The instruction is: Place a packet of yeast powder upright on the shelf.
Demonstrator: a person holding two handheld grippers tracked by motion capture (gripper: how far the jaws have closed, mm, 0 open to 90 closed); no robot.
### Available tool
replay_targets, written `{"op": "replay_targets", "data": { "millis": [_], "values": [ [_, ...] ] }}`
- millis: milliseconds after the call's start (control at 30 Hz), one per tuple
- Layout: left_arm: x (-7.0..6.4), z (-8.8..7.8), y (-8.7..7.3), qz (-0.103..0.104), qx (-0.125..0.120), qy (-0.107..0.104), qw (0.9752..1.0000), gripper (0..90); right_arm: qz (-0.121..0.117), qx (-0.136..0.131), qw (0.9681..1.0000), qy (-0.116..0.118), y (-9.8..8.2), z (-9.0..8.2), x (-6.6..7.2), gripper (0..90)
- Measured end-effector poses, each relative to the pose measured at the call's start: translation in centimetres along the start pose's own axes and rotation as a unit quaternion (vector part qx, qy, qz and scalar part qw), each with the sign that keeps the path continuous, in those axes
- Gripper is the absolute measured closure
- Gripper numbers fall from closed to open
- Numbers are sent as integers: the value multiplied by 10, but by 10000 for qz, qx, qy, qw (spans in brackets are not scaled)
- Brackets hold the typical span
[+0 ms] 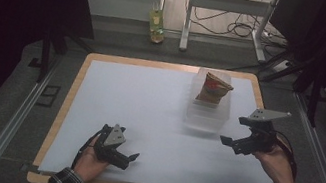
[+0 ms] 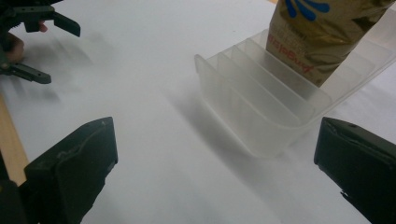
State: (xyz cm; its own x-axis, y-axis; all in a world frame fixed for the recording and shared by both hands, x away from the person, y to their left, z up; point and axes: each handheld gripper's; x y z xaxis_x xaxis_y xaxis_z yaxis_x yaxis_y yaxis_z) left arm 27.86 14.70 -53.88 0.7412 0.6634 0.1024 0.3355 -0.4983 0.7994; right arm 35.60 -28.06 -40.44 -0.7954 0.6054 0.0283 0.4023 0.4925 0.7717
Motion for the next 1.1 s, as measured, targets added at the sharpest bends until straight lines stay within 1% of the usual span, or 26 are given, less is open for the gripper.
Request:
{"op": "replay_targets", "data": {
  "millis": [433,500,533,633,733,1000,1100],
  "values": [
    [0,0,0,20,9,10,10000,0,-43,22,10000,73,-12,4,14,0],
    [0,0,0,20,6,5,10000,0,-4,-5,9999,115,-14,5,18,0],
    [0,0,0,20,6,5,10000,0,-4,-5,9999,115,-14,5,18,0],
    [0,0,0,12,6,4,10000,0,-17,-6,9999,163,-18,8,25,0],
    [0,-1,0,13,0,7,10000,1,-25,6,9998,196,-20,11,29,0],
    [0,0,0,12,1,13,10000,1,-26,2,9998,211,-24,15,35,0],
    [0,0,0,17,-2,15,10000,0,-26,2,9998,219,-27,17,39,0]
  ]
}}
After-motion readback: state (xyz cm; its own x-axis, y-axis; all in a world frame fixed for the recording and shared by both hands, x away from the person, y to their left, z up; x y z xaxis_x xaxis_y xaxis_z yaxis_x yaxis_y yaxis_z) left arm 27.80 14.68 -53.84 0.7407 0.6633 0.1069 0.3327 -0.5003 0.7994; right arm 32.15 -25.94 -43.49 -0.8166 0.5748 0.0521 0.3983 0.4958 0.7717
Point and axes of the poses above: each handheld gripper's, and its own axes: z roughly forward along the jaws, y roughly out of its top, x roughly to its left, and after that the axes turned 2 degrees about z, right-handed
